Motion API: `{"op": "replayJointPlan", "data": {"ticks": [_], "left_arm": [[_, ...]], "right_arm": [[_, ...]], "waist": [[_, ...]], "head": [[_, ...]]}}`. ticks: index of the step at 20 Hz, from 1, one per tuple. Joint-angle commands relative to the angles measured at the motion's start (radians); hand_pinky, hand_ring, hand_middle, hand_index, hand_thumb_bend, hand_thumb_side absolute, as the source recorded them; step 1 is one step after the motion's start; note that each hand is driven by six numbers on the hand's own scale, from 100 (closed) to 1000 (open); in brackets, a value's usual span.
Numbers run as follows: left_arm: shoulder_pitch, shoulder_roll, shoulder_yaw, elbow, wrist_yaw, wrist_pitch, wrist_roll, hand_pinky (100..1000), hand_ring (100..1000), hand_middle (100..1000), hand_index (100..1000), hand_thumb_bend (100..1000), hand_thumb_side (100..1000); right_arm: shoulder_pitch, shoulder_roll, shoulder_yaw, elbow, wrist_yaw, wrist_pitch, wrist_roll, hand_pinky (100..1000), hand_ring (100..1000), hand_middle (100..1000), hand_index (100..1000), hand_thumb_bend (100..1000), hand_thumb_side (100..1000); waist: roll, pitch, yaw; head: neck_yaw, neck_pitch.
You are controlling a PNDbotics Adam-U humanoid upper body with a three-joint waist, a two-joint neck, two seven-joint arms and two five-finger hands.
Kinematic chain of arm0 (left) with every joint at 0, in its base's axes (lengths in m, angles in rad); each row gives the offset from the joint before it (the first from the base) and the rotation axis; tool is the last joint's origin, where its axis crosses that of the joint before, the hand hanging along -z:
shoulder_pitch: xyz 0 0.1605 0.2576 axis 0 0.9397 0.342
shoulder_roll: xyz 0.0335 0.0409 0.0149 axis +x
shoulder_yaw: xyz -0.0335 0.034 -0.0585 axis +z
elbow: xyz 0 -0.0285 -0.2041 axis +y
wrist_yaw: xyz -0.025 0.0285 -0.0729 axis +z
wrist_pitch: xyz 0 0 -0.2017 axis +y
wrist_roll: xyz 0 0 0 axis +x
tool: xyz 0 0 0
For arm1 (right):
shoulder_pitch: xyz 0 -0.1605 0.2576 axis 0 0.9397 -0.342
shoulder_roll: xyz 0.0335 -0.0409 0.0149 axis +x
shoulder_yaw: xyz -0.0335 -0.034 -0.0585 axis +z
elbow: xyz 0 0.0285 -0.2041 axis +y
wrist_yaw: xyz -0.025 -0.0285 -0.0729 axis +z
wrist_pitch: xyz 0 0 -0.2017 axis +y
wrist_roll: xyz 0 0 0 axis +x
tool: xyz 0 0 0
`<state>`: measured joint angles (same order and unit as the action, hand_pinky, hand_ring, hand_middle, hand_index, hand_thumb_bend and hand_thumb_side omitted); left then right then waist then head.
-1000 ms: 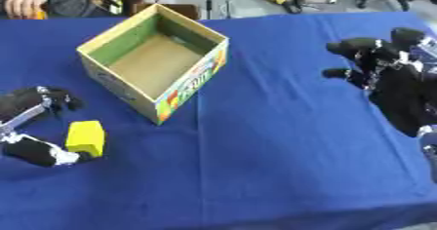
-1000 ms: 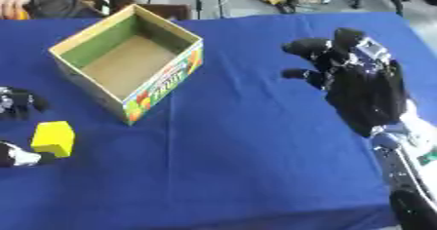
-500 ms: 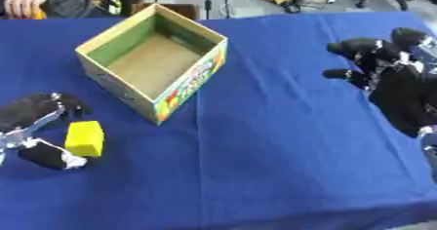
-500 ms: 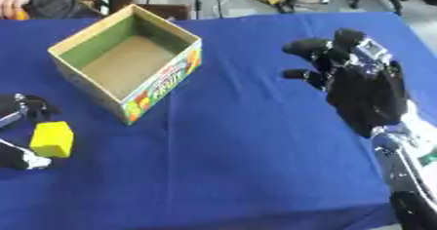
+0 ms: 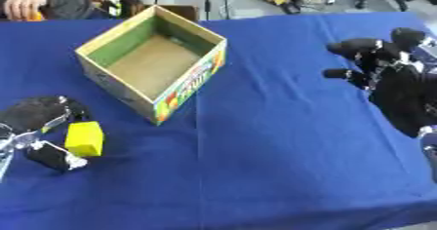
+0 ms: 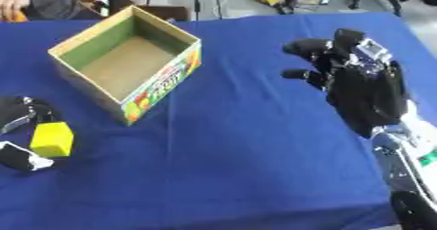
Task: Pick up objects on the table and place them in the box.
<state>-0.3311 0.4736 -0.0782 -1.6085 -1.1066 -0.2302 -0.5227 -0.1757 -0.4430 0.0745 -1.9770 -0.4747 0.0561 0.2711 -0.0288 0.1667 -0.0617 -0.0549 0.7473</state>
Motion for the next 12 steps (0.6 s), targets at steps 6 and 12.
{"op": "replayJointPlan", "data": {"ticks": [6, 12], "left_arm": [[-0.001, 0.012, 0.006, 0.022, -0.028, 0.014, 0.033, 348, 403, 433, 658, 420, 164], [0.01, 0.028, 0.018, -0.013, 0.022, 0.011, 0.015, 306, 356, 382, 592, 383, 177]], "right_arm": [[-0.004, -0.016, -0.005, -0.023, 0.007, -0.003, 0.005, 819, 1000, 786, 792, 100, 1000], [-0.002, -0.016, -0.005, -0.023, 0.008, -0.004, 0.005, 819, 1000, 786, 791, 100, 1000]], "waist": [[-0.004, -0.008, 0.0], [-0.005, -0.009, 0.003]], "head": [[-0.005, 0.008], [-0.008, 0.01]]}}
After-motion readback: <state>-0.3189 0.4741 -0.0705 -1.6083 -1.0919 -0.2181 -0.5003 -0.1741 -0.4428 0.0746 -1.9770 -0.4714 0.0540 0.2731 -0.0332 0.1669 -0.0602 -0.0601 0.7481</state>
